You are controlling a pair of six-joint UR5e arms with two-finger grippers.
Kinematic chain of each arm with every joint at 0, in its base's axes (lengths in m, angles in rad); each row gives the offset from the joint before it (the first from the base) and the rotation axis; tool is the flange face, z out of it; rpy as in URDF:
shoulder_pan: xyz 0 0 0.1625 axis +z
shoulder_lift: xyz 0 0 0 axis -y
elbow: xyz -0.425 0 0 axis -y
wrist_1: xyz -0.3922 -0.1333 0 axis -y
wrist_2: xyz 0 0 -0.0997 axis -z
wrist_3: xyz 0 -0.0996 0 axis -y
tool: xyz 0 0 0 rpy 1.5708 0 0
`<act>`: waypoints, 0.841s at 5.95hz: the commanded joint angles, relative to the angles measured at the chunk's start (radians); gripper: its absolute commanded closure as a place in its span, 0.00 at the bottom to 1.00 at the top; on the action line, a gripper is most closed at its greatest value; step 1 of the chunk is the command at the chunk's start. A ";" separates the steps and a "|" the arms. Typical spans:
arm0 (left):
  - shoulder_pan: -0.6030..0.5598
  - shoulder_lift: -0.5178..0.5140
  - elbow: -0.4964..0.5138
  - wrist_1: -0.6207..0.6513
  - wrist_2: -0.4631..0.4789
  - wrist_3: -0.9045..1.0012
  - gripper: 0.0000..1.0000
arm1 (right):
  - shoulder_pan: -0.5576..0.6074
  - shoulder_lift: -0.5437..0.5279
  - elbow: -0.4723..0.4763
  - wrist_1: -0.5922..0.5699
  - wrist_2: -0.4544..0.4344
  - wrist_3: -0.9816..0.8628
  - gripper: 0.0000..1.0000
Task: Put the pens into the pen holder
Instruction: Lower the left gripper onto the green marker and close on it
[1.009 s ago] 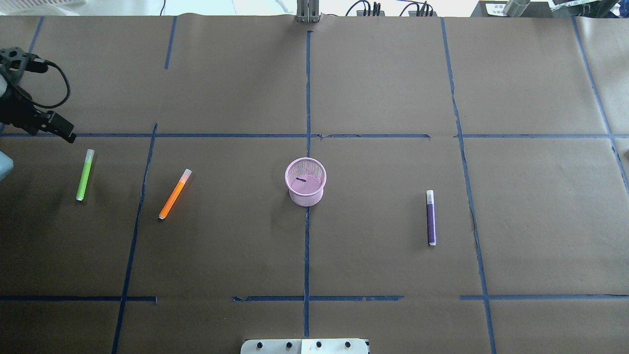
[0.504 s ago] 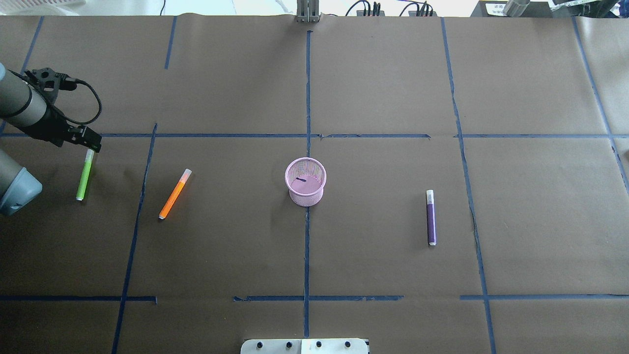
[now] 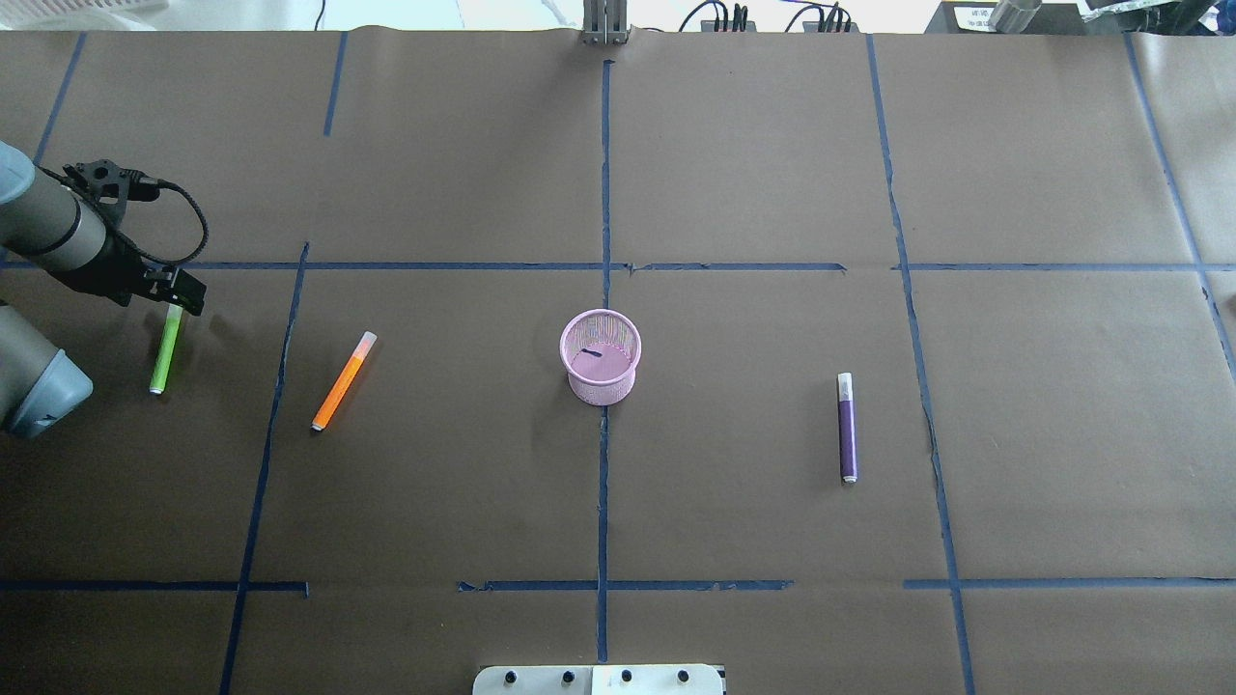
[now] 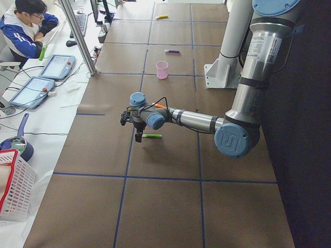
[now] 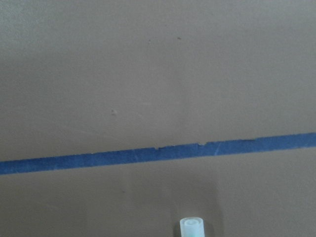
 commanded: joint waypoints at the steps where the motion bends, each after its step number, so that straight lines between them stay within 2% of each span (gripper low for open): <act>1: 0.010 -0.001 0.002 0.000 0.000 0.004 0.00 | 0.000 0.000 -0.002 -0.001 0.000 0.000 0.00; 2: 0.010 -0.001 0.002 0.000 0.000 0.001 0.13 | 0.000 0.000 -0.001 -0.001 0.002 0.000 0.00; 3: 0.010 -0.001 0.000 0.001 -0.003 -0.001 0.32 | 0.000 0.005 -0.001 -0.001 0.000 0.002 0.00; 4: 0.010 -0.001 0.000 0.001 -0.005 -0.007 0.59 | 0.000 0.005 -0.002 -0.001 0.000 0.002 0.00; 5: 0.010 -0.001 -0.003 0.003 -0.005 -0.039 0.81 | 0.000 0.005 -0.001 -0.001 0.002 0.002 0.00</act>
